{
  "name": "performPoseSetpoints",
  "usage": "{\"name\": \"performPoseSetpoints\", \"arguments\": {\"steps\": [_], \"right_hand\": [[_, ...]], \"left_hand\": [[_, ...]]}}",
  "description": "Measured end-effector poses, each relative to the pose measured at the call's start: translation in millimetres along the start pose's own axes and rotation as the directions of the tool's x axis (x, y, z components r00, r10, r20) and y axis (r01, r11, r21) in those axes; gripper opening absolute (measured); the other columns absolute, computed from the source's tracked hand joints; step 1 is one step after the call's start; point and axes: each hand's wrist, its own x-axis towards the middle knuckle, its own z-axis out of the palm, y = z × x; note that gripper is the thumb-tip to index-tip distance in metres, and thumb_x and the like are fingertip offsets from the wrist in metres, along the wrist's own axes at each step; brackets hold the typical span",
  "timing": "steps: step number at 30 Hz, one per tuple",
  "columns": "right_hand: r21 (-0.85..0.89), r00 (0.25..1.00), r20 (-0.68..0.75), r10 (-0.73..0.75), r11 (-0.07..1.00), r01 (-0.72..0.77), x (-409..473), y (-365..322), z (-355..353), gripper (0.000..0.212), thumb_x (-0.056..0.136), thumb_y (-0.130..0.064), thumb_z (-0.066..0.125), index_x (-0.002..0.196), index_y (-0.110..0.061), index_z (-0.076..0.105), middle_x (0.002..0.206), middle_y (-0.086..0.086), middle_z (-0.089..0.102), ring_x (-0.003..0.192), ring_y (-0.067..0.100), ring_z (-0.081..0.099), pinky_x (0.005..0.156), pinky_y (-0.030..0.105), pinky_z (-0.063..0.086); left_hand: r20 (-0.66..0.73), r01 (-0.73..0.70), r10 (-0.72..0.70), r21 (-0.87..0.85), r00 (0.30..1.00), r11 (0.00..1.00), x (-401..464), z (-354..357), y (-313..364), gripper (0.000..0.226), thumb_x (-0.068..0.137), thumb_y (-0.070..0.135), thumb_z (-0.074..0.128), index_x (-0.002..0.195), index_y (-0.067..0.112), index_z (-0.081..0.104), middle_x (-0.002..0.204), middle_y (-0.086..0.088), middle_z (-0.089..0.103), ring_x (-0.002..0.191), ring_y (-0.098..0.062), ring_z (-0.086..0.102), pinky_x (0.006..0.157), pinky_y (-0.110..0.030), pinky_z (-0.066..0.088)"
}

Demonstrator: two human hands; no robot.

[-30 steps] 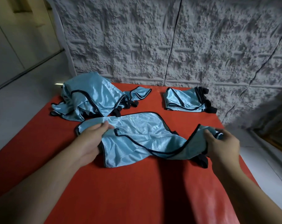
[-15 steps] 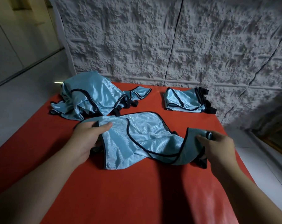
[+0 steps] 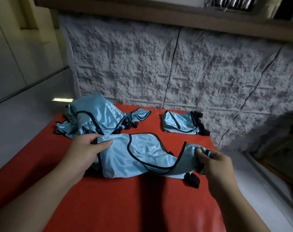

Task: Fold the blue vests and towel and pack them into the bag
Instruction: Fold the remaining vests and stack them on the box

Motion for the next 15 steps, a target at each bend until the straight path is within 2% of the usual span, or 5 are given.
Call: {"name": "performPoseSetpoints", "arguments": {"steps": [2,5,8,10,15], "right_hand": [[0.015,0.997,-0.03,-0.064,0.998,0.065,-11.2,-34.7,-11.4,0.023,0.094,-0.011,0.07,0.072,-0.002,0.069,0.056,0.003,0.06,0.052,0.014,0.052,0.055,0.03,0.045],[0.061,0.987,-0.022,-0.159,0.985,0.16,-23.1,-96.5,-24.8,0.018,0.093,-0.012,0.071,0.077,-0.004,0.073,0.067,0.007,0.072,0.062,0.018,0.065,0.066,0.035,0.053],[0.036,0.962,0.0,-0.272,0.962,0.272,-44.0,-172.1,-40.1,0.016,0.092,-0.015,0.072,0.08,-0.005,0.074,0.077,0.017,0.075,0.068,0.022,0.069,0.067,0.039,0.056],[0.051,0.938,0.038,-0.343,0.939,0.341,-58.8,-218.7,-47.8,0.014,0.093,-0.015,0.072,0.081,-0.008,0.075,0.079,0.013,0.076,0.071,0.023,0.072,0.069,0.038,0.058],[0.147,0.886,0.085,-0.455,0.886,0.441,-96.7,-325.2,-60.8,0.009,0.093,-0.013,0.07,0.087,-0.01,0.076,0.085,0.012,0.077,0.074,0.021,0.071,0.074,0.036,0.06]], "left_hand": [[-0.014,-0.079,0.079,0.015,0.997,0.997,-14.0,-10.1,33.2,0.008,0.086,0.009,0.076,0.094,0.012,0.077,0.086,-0.003,0.078,0.077,-0.019,0.075,0.07,-0.032,0.055],[-0.059,-0.164,0.163,-0.004,0.985,0.986,-25.7,-26.8,87.2,0.005,0.086,0.003,0.074,0.087,0.009,0.075,0.074,-0.007,0.068,0.055,-0.015,0.059,0.048,-0.024,0.05],[-0.086,-0.226,0.218,-0.084,0.972,0.971,-39.2,-45.6,155.3,0.004,0.087,0.001,0.072,0.089,0.003,0.071,0.081,-0.008,0.065,0.064,-0.014,0.065,0.053,-0.024,0.059],[-0.091,-0.285,0.275,-0.111,0.957,0.952,-49.2,-54.6,197.2,0.004,0.088,0.001,0.071,0.09,0.003,0.07,0.087,-0.007,0.066,0.07,-0.014,0.07,0.061,-0.029,0.063],[-0.103,-0.383,0.372,-0.127,0.923,0.915,-80.9,-72.6,289.7,0.006,0.089,0.0,0.07,0.092,0.005,0.069,0.096,-0.011,0.068,0.08,-0.02,0.069,0.066,-0.028,0.063]]}}
